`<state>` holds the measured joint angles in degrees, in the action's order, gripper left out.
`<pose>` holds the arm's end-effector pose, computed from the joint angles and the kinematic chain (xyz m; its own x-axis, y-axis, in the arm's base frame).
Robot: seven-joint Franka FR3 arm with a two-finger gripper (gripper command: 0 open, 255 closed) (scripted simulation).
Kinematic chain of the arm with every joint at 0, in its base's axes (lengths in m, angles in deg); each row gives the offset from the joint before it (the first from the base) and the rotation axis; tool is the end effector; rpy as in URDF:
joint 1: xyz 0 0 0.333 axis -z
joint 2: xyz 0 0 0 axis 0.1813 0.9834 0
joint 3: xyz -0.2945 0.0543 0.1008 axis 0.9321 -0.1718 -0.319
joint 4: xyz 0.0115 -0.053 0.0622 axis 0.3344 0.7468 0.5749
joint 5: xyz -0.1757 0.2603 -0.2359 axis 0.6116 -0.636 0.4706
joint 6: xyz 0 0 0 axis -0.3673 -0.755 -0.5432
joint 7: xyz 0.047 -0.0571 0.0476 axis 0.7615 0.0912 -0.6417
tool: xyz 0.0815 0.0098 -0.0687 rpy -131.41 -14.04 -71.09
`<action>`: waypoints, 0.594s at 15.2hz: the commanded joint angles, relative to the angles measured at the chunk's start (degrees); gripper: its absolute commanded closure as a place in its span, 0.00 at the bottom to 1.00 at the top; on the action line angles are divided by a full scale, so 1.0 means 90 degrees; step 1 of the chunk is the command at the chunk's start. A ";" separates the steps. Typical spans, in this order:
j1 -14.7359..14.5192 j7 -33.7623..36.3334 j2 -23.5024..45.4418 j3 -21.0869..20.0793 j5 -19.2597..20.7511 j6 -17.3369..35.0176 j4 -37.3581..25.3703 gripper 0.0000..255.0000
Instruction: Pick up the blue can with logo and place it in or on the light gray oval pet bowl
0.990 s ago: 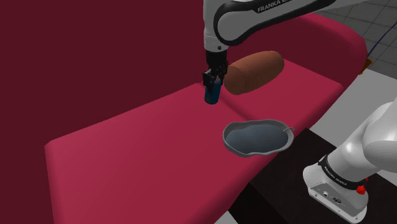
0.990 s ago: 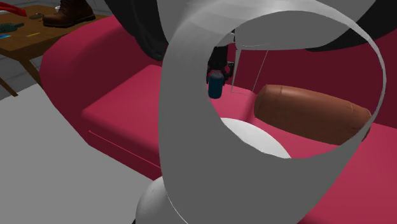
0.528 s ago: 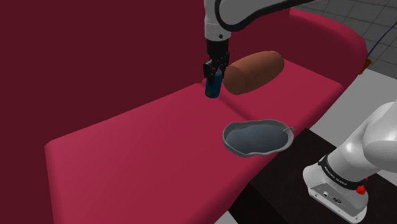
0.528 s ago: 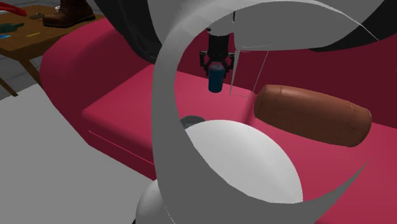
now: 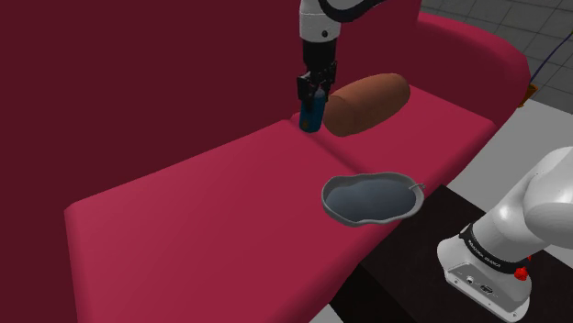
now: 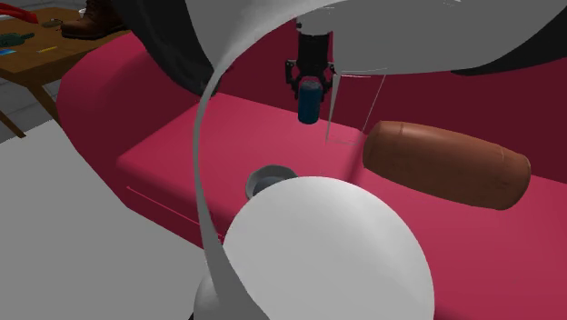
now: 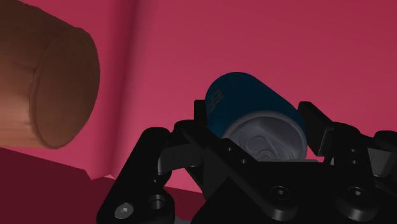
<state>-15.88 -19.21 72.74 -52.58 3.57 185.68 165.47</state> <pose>0.5192 0.1935 0.4850 0.9651 0.2333 -0.1192 0.2377 -0.9710 0.0241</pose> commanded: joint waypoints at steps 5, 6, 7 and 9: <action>-0.0021 -0.0173 -0.1468 0.0036 -0.0375 0.0047 0.1466 1.00; -0.0039 -0.0203 -0.1732 0.0050 -0.0438 0.0029 0.1705 1.00; -0.0062 -0.0231 -0.1996 0.0065 -0.0498 0.0002 0.1937 1.00; -0.0115 -0.0282 -0.2527 0.0098 -0.0611 -0.0079 0.2378 1.00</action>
<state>-16.60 -21.64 52.62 -51.75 -1.33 185.19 184.54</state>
